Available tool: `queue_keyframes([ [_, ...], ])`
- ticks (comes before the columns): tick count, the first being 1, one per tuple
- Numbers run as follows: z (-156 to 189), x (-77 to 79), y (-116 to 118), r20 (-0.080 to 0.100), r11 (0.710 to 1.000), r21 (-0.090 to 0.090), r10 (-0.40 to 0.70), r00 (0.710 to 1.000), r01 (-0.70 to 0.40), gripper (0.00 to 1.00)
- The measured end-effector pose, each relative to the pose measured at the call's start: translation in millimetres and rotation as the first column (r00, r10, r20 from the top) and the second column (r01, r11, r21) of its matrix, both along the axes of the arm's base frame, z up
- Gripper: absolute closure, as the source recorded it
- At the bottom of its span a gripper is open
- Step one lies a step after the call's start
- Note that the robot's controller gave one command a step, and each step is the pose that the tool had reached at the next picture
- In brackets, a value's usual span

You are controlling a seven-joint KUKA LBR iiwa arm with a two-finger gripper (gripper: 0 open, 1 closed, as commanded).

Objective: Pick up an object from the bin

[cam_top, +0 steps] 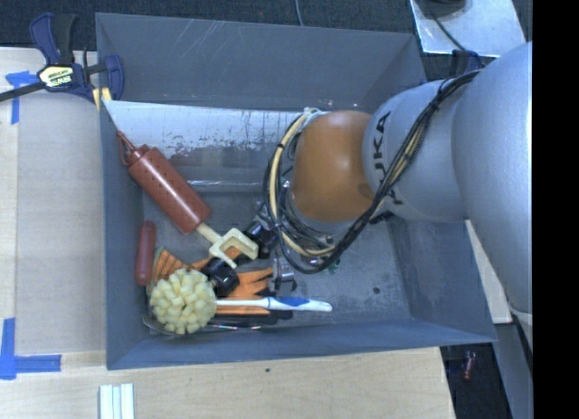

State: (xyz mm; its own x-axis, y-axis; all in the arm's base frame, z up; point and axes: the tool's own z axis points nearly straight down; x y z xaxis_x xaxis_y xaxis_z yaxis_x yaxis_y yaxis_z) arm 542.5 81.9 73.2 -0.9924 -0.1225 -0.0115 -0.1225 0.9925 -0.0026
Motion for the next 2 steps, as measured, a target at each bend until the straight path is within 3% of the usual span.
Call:
queue_keyframes([
  [1,-2.2,-13.3,2.5,0.003,0.980,0.002,-0.201,0.980,0.201,1.00],
  [2,-2.2,-13.3,2.5,0.003,0.980,0.002,-0.201,0.980,0.201,1.00],
])
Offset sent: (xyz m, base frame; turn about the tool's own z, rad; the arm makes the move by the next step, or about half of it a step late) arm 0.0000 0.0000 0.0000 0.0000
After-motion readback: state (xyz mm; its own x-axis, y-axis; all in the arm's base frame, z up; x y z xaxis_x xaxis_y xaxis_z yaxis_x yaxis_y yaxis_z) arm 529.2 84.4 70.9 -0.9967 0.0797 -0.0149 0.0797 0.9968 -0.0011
